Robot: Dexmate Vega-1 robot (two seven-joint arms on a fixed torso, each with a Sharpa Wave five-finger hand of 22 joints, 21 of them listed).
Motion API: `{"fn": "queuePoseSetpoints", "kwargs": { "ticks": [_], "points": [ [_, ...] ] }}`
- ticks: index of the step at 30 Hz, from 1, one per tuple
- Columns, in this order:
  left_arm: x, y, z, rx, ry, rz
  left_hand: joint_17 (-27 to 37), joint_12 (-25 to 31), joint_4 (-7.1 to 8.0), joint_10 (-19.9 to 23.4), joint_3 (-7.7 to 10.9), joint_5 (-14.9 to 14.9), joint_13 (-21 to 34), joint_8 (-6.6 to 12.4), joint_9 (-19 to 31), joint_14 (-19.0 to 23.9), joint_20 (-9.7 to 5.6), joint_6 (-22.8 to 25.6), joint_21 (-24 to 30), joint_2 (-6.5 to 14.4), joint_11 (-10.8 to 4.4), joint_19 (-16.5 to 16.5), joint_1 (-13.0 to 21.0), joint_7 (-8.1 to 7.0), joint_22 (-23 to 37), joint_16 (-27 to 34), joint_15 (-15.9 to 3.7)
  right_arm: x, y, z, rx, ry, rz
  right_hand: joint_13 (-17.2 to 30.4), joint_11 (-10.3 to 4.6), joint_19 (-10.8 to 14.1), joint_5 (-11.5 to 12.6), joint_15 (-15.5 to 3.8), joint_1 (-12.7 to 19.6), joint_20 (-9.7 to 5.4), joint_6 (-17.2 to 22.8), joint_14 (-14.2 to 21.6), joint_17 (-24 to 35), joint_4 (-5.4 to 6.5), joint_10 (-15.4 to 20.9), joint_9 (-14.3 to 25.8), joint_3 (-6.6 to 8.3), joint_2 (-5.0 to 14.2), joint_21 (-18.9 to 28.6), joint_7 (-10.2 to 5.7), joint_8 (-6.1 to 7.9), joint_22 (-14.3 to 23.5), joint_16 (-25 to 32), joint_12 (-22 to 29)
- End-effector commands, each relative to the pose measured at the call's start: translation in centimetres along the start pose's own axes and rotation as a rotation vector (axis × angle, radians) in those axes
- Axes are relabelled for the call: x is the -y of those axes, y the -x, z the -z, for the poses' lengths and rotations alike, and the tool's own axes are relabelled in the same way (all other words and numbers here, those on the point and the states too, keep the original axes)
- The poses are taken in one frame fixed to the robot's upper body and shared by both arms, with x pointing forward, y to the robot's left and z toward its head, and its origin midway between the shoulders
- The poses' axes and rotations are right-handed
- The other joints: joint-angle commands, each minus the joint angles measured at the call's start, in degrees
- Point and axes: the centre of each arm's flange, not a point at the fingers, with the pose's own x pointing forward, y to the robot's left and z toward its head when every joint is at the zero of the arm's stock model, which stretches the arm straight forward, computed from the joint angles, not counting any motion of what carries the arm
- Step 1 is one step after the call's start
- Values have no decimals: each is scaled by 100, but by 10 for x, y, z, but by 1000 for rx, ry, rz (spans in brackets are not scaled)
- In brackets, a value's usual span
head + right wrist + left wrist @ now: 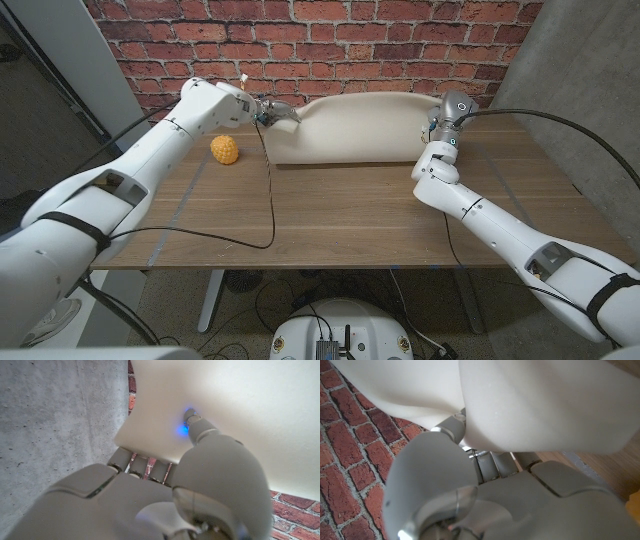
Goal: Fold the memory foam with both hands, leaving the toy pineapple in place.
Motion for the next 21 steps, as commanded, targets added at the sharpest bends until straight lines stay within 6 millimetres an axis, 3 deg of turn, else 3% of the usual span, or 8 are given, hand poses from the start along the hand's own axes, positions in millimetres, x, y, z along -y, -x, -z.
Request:
{"fn": "queuePoseSetpoints", "kwargs": {
  "ticks": [1,21],
  "points": [
    [5,-12,-17,10,10,-64,6,68,31,153,60,36,285,1,14,37,-36,91,49,218,76,19,174,116,15,-14,-13,-9,-19,-2,10,-8,18,32,3,-10,-15,-913,-31,10,388,46,33,-14,-27,20,10,0,0,346,-42,14,7,-34],
    [21,-39,-33,8,51,-162,7,36,38,162,58,39,268,-23,7,31,-65,107,106,213,63,-10,158,106,6,-21,-23,-29,-38,-4,32,-27,40,41,-8,6,-43,-894,-76,18,267,0,151,23,-151,31,-103,52,11,232,-145,18,82,-77]
  ]
}}
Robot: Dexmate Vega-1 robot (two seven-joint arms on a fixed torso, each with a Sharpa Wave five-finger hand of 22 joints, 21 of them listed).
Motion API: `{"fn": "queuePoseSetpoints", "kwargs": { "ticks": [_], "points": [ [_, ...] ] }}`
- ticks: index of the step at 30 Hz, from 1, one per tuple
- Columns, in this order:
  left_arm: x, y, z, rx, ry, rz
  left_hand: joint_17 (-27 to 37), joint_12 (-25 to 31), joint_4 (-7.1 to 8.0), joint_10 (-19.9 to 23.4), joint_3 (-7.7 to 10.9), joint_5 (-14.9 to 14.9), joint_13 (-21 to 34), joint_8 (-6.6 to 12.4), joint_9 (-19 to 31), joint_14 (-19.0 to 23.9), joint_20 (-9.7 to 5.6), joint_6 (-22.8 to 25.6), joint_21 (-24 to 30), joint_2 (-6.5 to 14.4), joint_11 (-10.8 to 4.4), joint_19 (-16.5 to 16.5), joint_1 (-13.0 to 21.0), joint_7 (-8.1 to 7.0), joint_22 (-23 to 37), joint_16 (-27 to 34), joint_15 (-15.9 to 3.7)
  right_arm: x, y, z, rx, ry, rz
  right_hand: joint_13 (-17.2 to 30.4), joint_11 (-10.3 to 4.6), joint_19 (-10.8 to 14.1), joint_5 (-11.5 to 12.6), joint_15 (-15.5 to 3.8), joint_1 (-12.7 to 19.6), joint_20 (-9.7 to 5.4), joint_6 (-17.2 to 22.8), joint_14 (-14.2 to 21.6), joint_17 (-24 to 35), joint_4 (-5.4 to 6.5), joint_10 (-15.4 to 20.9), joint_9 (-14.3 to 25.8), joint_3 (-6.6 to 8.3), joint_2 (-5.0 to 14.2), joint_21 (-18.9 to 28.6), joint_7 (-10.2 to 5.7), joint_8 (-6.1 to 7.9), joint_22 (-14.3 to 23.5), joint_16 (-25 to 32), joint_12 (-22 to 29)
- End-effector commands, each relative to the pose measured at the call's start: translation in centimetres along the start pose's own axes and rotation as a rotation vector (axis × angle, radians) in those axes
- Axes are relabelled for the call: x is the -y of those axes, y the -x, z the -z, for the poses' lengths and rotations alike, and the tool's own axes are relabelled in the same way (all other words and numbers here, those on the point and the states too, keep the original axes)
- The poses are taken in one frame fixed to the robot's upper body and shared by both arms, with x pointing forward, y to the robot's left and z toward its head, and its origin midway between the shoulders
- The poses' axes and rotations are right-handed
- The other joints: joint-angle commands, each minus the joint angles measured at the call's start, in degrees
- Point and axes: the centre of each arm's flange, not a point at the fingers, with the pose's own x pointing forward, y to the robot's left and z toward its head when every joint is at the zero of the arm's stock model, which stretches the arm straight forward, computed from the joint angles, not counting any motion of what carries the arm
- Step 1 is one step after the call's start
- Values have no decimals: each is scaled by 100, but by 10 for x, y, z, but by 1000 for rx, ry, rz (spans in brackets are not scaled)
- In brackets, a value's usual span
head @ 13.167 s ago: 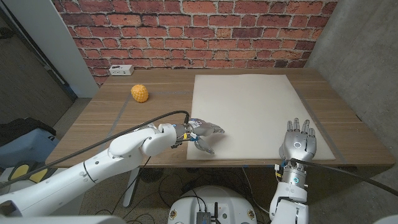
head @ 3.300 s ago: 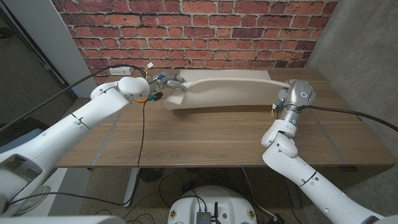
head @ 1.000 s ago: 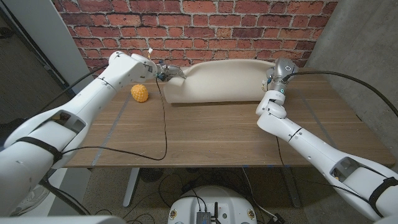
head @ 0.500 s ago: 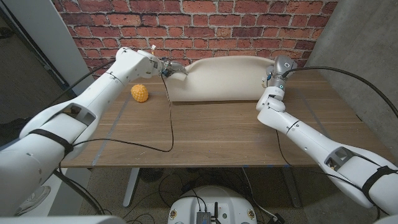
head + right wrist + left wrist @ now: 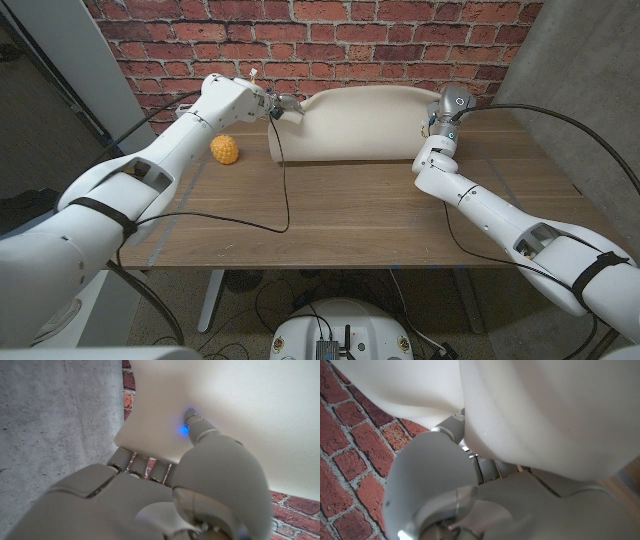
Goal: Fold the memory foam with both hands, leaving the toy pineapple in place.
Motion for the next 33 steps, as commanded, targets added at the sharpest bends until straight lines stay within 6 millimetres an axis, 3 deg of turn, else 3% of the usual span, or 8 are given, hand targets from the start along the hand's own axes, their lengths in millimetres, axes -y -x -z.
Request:
{"fn": "queuePoseSetpoints", "kwargs": {
  "ticks": [1,16,18,19,23,25,27,33],
  "points": [
    [15,-14,-10,-5,28,-54,6,35,38,140,60,41,272,-18,8,34,-35,93,46,204,54,19,163,94,5,-19,-22,-10,-9,0,14,-21,15,12,-4,6,-10,-893,-68,18,232,-3,48,9,-35,29,-36,46,12,261,-21,19,57,-26],
    [37,-20,-21,54,-16,-172,1,12,40,147,64,43,258,-39,-6,21,-69,103,90,195,26,7,149,96,-1,-33,-33,-8,-4,1,43,-66,38,25,117,13,-1,-803,-144,69,-75,-88,52,34,-398,44,-15,75,19,217,-162,21,-1,-108],
    [39,-21,-23,65,-30,-186,5,10,45,142,61,42,261,-41,-6,16,-77,104,94,197,24,3,143,94,-2,-33,-36,-8,-2,2,47,-71,43,31,143,7,-6,-748,-238,90,-594,-118,68,60,-648,34,-21,52,19,95,-349,23,-19,-132],
    [40,-21,-24,68,-35,-191,5,8,45,143,61,41,259,-41,-7,16,-78,106,96,196,38,1,142,91,-2,-33,-40,-7,-1,3,50,-74,42,36,244,12,-13,-723,-362,124,-1020,-178,84,91,-848,26,-65,-11,22,-19,-436,23,-42,-134],
    [45,-25,-27,75,-54,-200,9,5,47,149,58,40,256,-46,-10,24,-89,106,104,196,21,-6,138,75,-4,-27,-47,-5,2,5,49,-68,58,45,444,-4,33,-661,-625,186,-2698,-449,121,91,-1660,14,-97,-143,14,-210,-492,23,-139,-141],
    [47,-26,-28,74,-59,-202,7,3,46,145,60,40,260,-50,-13,26,-92,106,109,195,33,-16,137,78,-5,-28,-38,-5,4,6,49,-55,69,42,547,-34,81,-626,-730,195,-3662,-612,128,61,-2336,12,-129,-296,-3,-219,-471,21,-177,-164],
    [48,-28,-28,74,-69,-209,11,2,43,143,58,39,264,-57,-14,21,-95,92,115,196,21,-16,140,73,-5,-27,-41,-4,4,7,47,-61,78,42,532,-51,135,-606,-828,206,-4397,-823,137,61,-2726,13,-156,-410,-14,-139,-456,19,-219,-145],
    [51,-32,-32,85,-93,-231,11,-3,40,139,59,38,269,-55,-18,20,-103,112,131,193,31,-21,139,60,-8,-28,-56,-5,10,13,35,-94,140,44,642,-180,199,-444,-1120,209,-5530,-1339,184,141,-3544,13,-248,-524,-54,12,-436,23,-268,-153]
  ]
}}
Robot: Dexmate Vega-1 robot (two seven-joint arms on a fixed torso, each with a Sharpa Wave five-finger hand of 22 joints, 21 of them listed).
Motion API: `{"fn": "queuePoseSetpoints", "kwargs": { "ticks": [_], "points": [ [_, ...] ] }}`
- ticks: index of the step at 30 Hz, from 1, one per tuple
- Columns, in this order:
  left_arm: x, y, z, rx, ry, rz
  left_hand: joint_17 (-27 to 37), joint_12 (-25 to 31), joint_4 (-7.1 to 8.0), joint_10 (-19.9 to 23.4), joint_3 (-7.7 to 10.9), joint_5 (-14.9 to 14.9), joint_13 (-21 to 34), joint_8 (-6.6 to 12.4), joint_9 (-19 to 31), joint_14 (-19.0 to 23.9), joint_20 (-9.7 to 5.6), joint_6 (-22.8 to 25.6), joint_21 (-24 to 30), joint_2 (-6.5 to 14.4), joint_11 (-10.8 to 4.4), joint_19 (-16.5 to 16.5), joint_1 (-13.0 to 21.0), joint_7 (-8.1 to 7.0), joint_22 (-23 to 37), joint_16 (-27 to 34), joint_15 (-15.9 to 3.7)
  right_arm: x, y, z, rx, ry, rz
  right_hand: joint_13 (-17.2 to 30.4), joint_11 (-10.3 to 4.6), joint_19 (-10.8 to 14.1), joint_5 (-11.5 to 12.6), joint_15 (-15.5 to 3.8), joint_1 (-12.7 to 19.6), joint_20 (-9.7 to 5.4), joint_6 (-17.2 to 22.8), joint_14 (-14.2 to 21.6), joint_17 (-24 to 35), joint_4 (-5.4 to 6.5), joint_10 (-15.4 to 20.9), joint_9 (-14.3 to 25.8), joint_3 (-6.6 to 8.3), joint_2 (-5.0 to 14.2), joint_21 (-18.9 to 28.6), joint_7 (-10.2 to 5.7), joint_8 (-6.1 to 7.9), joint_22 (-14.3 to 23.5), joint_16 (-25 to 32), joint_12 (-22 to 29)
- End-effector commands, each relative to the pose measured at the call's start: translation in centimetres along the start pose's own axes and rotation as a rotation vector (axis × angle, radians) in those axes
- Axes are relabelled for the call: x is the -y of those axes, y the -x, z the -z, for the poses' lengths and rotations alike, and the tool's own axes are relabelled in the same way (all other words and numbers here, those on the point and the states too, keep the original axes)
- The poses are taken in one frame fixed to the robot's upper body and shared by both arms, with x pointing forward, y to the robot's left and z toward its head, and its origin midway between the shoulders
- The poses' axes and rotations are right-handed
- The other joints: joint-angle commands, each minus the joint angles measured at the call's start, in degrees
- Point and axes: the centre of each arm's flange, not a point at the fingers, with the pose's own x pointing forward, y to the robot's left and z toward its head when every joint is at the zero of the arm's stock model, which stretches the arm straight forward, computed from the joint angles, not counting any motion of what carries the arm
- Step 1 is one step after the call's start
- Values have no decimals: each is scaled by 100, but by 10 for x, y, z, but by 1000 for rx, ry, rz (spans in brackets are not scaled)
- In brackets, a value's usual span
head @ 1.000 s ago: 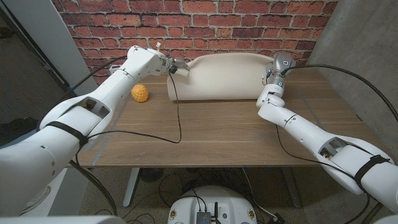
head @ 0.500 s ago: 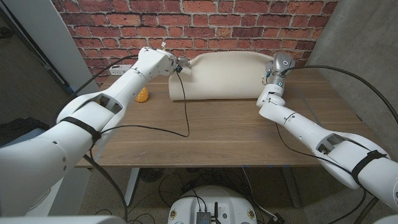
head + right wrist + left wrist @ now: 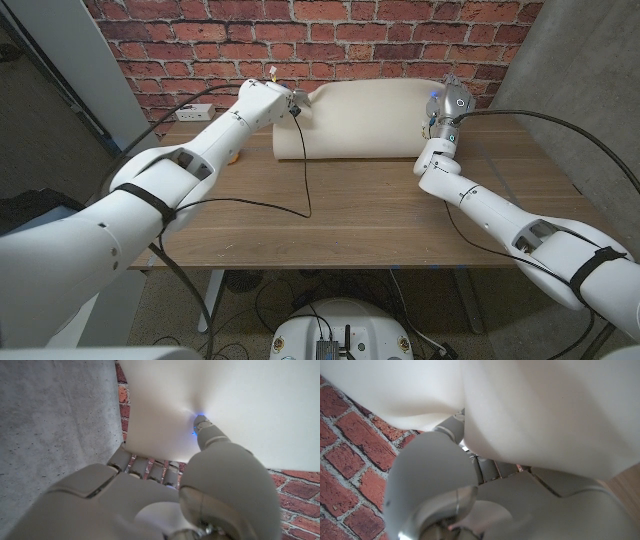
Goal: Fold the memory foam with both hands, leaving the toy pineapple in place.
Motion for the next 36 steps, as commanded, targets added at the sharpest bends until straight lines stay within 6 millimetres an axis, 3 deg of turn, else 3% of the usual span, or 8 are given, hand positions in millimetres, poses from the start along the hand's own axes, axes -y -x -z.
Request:
{"fn": "queuePoseSetpoints", "kwargs": {
  "ticks": [1,8,16,24,27,29,31,36],
  "points": [
    [18,-7,-8,20,-58,-41,11,-1,44,143,56,19,265,-27,-3,-11,-23,115,45,192,31,-7,135,55,19,9,-37,4,10,8,-4,-42,118,17,46,-101,46,-485,-186,-5,-590,-308,41,35,-461,4,-66,-48,-29,77,36,23,-54,-7],
    [22,-12,-14,35,-80,-77,14,-3,40,156,57,17,267,-35,-9,-14,-33,116,65,192,27,-23,136,59,16,10,-31,7,18,14,-7,-90,236,13,58,-420,36,-317,-608,35,-1016,-783,79,165,-924,4,-261,-187,-122,100,83,21,-86,23],
    [29,-18,-17,40,-94,-105,8,-10,42,155,61,18,271,-38,-11,-24,-44,119,83,189,28,-39,130,64,12,3,-26,7,26,14,18,-76,299,-10,128,-1418,50,-136,-1005,325,-1453,-1647,6,209,-1653,3,-477,-348,-271,-4,118,-1,-166,37],
    [33,-20,-19,14,-84,-137,2,-26,36,161,67,18,253,-41,-14,-29,-65,129,111,176,12,-25,127,74,9,-3,-15,7,38,6,104,-75,341,-27,40,-1781,67,-214,-1101,418,-1164,-1790,-68,193,-1598,3,-534,-395,-240,-113,243,-16,-109,133],
    [35,-20,-19,6,-87,-147,-3,-35,33,160,74,20,244,-44,-17,-24,-64,129,121,172,23,-24,129,72,7,-5,-20,6,44,3,176,-84,343,-32,-77,-1434,111,-340,-1129,294,-627,-1470,-152,157,-1040,6,-523,-356,-63,-160,377,-21,39,331],
    [36,-20,-19,12,-80,-143,-5,-40,36,153,78,22,245,-46,-18,-24,-65,129,126,174,23,-27,126,74,6,-7,-26,5,49,0,226,-75,343,-15,-237,-566,198,-564,-1080,-11,830,-559,-199,48,134,12,-417,-208,176,-306,731,-5,321,644],
    [37,-20,-20,13,-82,-147,-7,-43,34,160,81,23,239,-48,-20,-27,-67,130,133,170,15,-25,126,75,5,-10,-30,5,53,-3,287,-75,339,-4,-278,-134,207,-723,-1073,-196,1473,-12,-191,0,736,-4,-381,-199,287,-293,829,7,477,775],
    [40,-20,-23,16,-76,-146,-8,-48,35,161,86,25,237,-56,-25,-17,-69,122,147,166,11,-33,120,89,3,-8,-36,2,65,-12,400,-66,325,-7,-282,141,238,-804,-966,-354,2109,414,-204,-52,1220,-18,-264,-125,349,-271,936,11,569,853]
  ]
}}
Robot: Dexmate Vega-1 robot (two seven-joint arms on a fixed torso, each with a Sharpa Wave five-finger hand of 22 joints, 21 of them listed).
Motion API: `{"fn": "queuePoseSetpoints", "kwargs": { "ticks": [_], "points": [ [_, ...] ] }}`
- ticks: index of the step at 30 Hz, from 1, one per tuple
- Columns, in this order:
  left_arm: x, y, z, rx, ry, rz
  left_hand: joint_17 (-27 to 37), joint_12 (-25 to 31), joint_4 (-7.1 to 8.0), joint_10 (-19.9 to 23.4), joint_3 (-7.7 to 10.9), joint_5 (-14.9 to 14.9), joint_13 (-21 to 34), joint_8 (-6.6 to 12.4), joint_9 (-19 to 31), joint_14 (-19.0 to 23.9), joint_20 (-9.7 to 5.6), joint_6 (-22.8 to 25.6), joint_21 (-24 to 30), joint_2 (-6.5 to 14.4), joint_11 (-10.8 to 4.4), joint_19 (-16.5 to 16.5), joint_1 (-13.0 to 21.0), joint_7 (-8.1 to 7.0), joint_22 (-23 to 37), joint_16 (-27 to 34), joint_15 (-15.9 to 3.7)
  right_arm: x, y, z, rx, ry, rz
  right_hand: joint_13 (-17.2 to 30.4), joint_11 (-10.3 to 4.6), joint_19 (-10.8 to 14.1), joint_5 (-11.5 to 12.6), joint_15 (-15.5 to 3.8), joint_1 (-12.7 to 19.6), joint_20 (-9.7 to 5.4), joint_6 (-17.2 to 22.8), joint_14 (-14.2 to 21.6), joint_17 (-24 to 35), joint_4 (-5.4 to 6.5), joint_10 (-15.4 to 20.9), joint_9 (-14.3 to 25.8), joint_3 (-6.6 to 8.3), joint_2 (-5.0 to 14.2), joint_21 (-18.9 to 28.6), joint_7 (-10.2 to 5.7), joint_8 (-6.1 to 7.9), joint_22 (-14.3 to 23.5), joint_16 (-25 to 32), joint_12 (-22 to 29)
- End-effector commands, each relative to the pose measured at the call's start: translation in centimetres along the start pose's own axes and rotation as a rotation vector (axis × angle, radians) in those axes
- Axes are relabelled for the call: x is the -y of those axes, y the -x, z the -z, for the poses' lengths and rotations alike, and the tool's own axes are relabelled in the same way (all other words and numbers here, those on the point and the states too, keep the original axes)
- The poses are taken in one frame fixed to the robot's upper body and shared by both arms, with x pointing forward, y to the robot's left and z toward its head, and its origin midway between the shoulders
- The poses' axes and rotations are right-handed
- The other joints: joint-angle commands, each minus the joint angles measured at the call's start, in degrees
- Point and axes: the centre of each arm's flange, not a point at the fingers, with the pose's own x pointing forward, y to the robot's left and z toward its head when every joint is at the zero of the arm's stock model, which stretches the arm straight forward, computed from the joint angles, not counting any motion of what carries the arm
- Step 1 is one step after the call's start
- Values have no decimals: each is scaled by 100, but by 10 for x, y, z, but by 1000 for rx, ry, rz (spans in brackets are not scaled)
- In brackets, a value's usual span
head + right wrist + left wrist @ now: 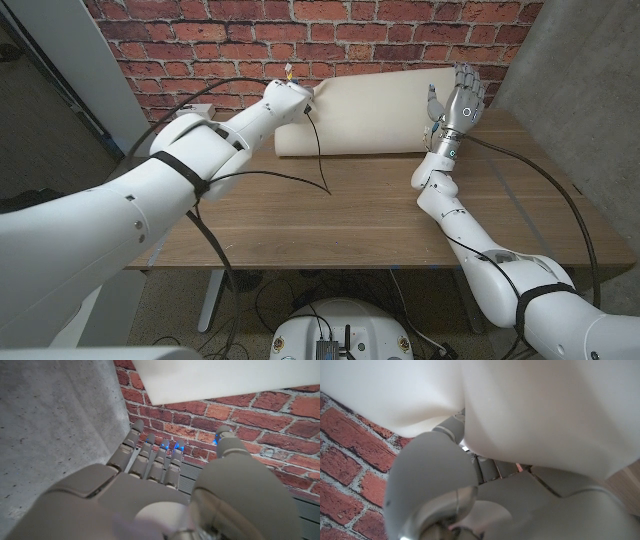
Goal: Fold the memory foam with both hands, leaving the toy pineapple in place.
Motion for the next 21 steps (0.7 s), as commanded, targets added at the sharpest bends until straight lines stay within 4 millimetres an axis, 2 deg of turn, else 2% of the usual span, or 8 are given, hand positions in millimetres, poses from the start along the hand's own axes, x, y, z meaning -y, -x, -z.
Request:
{"fn": "queuePoseSetpoints", "kwargs": {
  "ticks": [1,6,11,14,17,21],
  "points": [
    [11,1,-1,-35,-8,-13,11,16,36,128,87,28,231,-13,3,15,-50,103,46,163,-23,-8,119,60,1,-4,-24,4,34,-44,441,-28,4,19,-30,190,44,-818,55,-99,389,274,9,-34,306,6,71,63,52,-21,70,8,63,48],
    [13,2,-3,-33,-8,-15,9,10,39,135,94,30,225,-16,-1,13,-51,107,60,163,-14,-14,114,55,-1,-8,-15,3,39,-51,492,-37,-10,15,-78,173,43,-831,24,-80,453,254,14,-13,277,2,76,72,36,-98,60,8,42,4],
    [13,3,-3,-39,-7,-15,14,-1,37,130,99,31,216,-19,-4,15,-51,106,70,166,-10,-22,116,59,-3,-5,-10,-2,41,-57,526,-40,-43,7,-76,126,19,-858,-202,44,689,89,23,103,316,-6,17,80,-7,-158,59,10,-48,-56],
    [13,3,-3,-37,-6,-11,16,-3,37,132,100,32,214,-23,-5,13,-53,99,78,166,-14,-21,116,60,-3,-5,-15,-9,42,-60,539,-63,-78,0,-28,125,28,-853,-265,66,922,78,3,155,466,-9,64,211,-27,-40,78,11,-89,-53],
    [13,4,-3,-45,-20,-7,16,-5,39,131,101,32,215,-28,-7,12,-55,92,83,165,-13,-27,111,62,-4,-6,-8,-16,43,-65,543,-68,-107,-2,-30,139,32,-842,-267,36,915,101,-3,163,475,-9,87,254,-26,-23,56,10,-90,-63],
    [13,3,-4,-46,-26,-2,19,-9,38,127,105,33,216,-26,-4,-3,-55,94,93,167,-15,-31,114,54,-5,-10,-16,-23,43,-74,572,-58,-155,-7,14,91,19,-772,-340,57,750,55,-24,177,367,-12,81,251,-63,-37,-74,8,-144,-155]
  ]
}}
